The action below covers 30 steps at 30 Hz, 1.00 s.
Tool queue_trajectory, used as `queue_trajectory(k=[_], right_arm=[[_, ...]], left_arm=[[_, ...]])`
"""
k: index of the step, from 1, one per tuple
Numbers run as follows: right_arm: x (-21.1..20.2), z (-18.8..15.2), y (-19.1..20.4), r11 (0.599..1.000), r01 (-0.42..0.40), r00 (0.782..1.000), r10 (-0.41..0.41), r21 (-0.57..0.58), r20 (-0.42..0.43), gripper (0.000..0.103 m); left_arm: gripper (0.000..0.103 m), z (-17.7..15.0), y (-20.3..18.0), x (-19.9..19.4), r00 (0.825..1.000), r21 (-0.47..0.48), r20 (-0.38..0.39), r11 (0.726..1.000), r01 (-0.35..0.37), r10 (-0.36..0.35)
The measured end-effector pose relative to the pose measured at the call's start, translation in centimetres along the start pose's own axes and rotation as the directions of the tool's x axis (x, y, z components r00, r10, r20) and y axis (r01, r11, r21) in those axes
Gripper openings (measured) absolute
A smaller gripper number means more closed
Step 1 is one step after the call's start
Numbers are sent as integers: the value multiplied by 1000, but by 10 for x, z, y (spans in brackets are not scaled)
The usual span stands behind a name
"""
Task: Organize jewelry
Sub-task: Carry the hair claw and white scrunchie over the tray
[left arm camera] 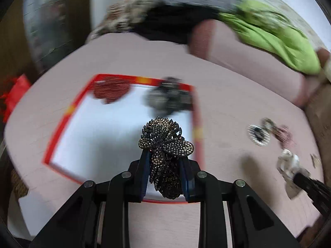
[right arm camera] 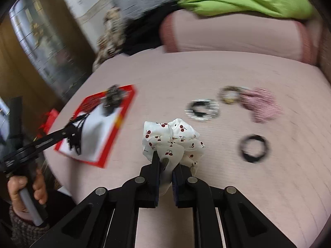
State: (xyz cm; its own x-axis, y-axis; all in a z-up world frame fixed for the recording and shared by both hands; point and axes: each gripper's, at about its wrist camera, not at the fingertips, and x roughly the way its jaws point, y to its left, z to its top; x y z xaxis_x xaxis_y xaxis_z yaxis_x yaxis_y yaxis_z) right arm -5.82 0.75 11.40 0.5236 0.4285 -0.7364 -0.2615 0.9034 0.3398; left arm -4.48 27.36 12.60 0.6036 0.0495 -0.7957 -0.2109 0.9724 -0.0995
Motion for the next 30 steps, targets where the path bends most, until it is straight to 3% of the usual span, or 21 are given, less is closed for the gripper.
queue_trajectory(k=[5,10,18,25,27,30], right_arm=[[41,15,62,990,-120,991,114,-74,-73,11],[87,23,116,973,-171,979,150,-152,-138,11],[144,20,150,969,-176,965,135,-174,-226,11],[161,13,156,970,-161,960,111,-181,-258,14],[159,13,158,969,-157,962,107,-191,-250,20],[149,12,163,962,-164,967,113,-219,-227,40]], left_arm=[[25,1,60,13,998,-135,-13,989,-68,67],[25,0,91,22,995,-193,-23,976,-102,99],[26,2,121,32,989,-233,-35,962,-145,140],[33,3,131,37,992,-272,-33,954,-127,122],[36,3,132,37,992,-282,-28,952,-122,119],[40,3,131,34,995,-294,-12,951,-94,94]])
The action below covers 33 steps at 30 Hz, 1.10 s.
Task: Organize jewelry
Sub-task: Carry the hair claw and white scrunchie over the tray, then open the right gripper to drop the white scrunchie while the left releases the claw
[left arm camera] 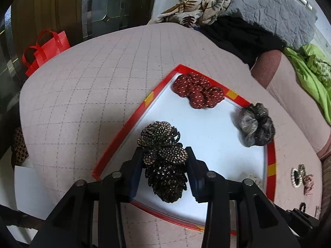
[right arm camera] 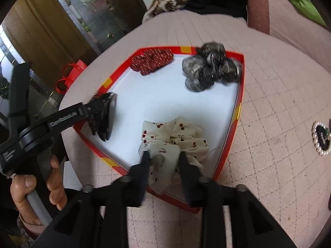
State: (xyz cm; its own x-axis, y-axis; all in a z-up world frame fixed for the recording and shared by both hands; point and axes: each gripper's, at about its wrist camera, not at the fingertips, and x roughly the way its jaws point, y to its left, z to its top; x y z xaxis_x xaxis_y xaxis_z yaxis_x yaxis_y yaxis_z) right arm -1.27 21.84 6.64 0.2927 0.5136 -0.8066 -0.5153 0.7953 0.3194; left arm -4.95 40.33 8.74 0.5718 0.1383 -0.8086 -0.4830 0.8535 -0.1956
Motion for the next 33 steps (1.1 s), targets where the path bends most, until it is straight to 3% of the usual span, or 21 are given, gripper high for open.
queue_trajectory(k=[2,4,7,10,12,14,15,17,20,27,33], right_arm=[[-13,-1,2,1000,3,999,-2,-24,37,52],[-25,-2,0,999,13,997,-11,-34,77,58],[-35,0,-14,998,55,992,-55,0,112,58],[-25,9,-32,986,162,981,-166,44,100,58],[-12,17,-39,977,209,974,-211,40,84,47],[4,28,-48,972,230,971,-233,54,48,25],[10,32,-53,971,227,972,-230,68,36,22],[16,36,-60,963,253,966,-257,90,28,8],[12,32,-70,960,250,967,-255,129,24,7],[-16,-3,-79,934,321,943,-330,158,37,7],[-35,-19,-88,952,255,962,-268,172,57,12]], left_arm=[[45,-1,-2,-4,999,-2,12,999,32,-32],[48,-2,-5,-7,998,1,26,999,50,-50],[48,-3,-10,-14,995,7,58,997,77,-78],[49,-4,-13,-21,991,13,95,996,89,-90],[49,-4,-15,-22,991,22,108,997,78,-80],[49,-4,-16,-19,992,27,100,997,68,-70],[49,-4,-17,-16,994,28,90,997,67,-69],[49,-5,-18,-13,994,28,78,997,71,-73],[49,-4,-21,-12,994,25,71,997,78,-80],[49,-6,-39,-13,993,76,67,993,93,-98],[49,-10,-55,-13,994,130,58,988,80,-88]])
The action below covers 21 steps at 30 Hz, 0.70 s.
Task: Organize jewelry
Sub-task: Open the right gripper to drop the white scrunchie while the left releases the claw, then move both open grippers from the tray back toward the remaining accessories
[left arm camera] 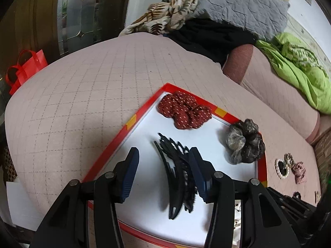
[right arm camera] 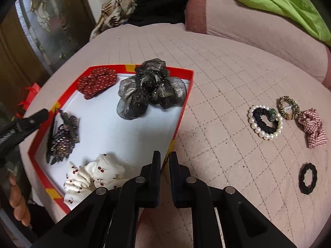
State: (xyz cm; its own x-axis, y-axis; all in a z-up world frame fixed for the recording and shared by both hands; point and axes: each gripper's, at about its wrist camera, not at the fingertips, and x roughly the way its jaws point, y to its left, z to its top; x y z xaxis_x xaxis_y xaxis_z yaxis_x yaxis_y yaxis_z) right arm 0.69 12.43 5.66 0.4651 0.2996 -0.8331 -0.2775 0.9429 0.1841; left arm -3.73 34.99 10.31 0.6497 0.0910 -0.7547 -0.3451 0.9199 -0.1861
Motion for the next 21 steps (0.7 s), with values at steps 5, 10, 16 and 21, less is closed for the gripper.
queue_trajectory(k=[5,10,16,21], right_arm=[[-32,-15,-16,1000,-5,998,4,12,67,44],[-65,-44,-57,998,48,994,-53,50,92,46],[-101,-79,-112,983,107,987,-123,149,102,49],[-118,-100,-144,965,118,982,-148,235,115,52]], left_arm=[[49,-9,-16,-8,999,77,11,996,-50,49],[49,-21,-44,-30,997,151,29,986,-69,65],[56,-45,-91,-60,998,273,46,961,-51,40],[57,-64,-125,-71,1000,335,-5,942,-3,5]])
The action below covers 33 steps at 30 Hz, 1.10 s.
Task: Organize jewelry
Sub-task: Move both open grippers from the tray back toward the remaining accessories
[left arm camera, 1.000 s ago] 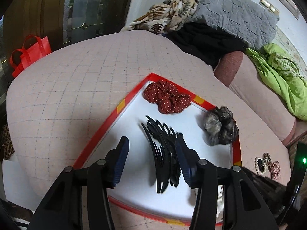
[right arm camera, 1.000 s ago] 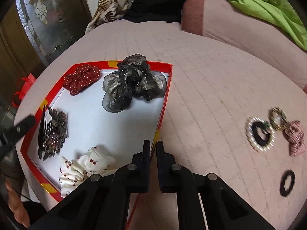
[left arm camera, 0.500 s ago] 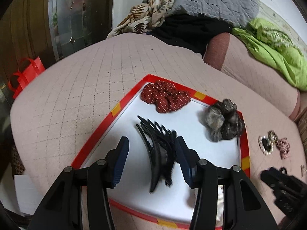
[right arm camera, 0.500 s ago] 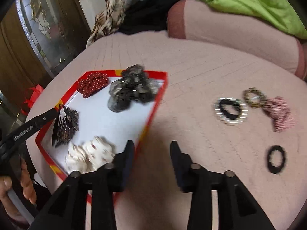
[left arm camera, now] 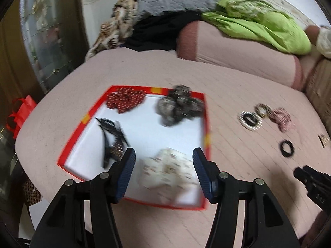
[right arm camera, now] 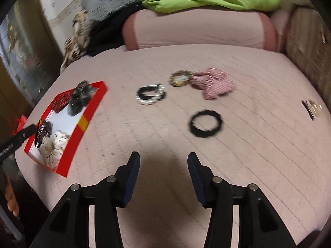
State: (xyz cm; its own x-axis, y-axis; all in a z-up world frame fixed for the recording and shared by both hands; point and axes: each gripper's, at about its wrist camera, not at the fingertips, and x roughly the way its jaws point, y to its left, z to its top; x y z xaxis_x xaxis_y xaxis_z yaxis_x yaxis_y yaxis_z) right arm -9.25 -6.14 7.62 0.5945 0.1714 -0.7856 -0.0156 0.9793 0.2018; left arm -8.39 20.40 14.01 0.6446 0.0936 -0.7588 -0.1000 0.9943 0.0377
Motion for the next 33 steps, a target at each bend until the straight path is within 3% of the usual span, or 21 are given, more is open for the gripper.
queue_trajectory(k=[5,15,33], right_arm=[[-6,-6,-20,998,-1,1000,0,58,12,52],[-19,-7,-36,997,16,998,-20,71,60,55],[-13,-17,-87,983,30,998,-41,181,54,56]], left_arm=[[57,-5,-30,-13,1000,49,-8,998,31,-30],[57,-10,-64,-21,999,130,-24,991,32,-29],[57,-10,-78,0,996,146,-90,988,39,-26]])
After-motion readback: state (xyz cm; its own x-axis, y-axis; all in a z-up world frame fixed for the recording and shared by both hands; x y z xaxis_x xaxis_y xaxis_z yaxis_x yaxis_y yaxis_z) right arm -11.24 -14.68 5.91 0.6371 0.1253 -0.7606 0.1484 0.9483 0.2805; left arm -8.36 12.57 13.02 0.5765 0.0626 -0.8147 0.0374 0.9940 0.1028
